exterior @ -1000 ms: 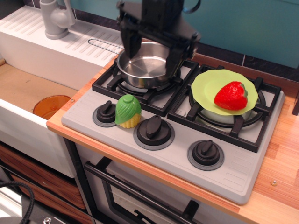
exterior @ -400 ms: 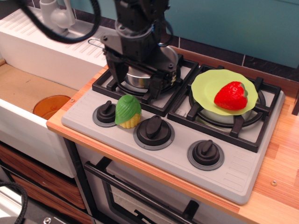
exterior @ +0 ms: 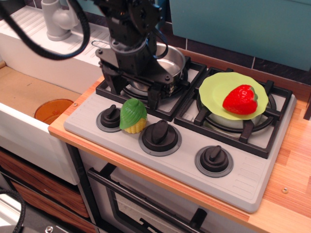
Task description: Put strawberry on plate and corncob in pot or pan on stove
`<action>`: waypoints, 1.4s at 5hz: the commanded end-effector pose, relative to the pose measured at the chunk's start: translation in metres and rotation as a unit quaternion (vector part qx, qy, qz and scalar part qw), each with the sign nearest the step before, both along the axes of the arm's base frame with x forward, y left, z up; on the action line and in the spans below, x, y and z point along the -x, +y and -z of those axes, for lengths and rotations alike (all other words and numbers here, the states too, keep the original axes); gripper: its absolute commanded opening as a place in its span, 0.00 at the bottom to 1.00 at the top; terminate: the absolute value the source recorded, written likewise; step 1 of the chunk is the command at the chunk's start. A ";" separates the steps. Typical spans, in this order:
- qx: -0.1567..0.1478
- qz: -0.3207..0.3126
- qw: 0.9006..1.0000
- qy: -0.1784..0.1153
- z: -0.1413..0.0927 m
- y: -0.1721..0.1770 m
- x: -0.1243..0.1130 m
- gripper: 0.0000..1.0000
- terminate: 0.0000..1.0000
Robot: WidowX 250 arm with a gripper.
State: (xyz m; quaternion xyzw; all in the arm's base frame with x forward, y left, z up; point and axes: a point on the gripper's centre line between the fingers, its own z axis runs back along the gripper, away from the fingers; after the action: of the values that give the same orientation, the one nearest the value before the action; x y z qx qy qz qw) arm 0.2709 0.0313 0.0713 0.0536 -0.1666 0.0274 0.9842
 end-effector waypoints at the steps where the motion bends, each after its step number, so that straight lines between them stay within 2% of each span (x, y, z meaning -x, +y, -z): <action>1: 0.011 -0.009 0.999 -0.033 0.012 -0.002 -0.003 1.00 0.00; 3: 0.024 -0.014 0.999 -0.046 0.027 -0.011 -0.004 1.00 0.00; 4: 0.027 -0.013 0.999 -0.045 0.025 -0.010 -0.005 0.00 0.00; 6: 0.025 -0.014 0.999 -0.028 0.006 -0.013 -0.006 0.00 0.00; 7: 0.015 -0.016 1.000 -0.010 -0.020 -0.013 -0.007 0.00 0.00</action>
State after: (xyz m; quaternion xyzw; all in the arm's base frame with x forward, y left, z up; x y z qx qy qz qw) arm 0.2679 0.0193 0.0782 0.0405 -0.1459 0.0459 0.9874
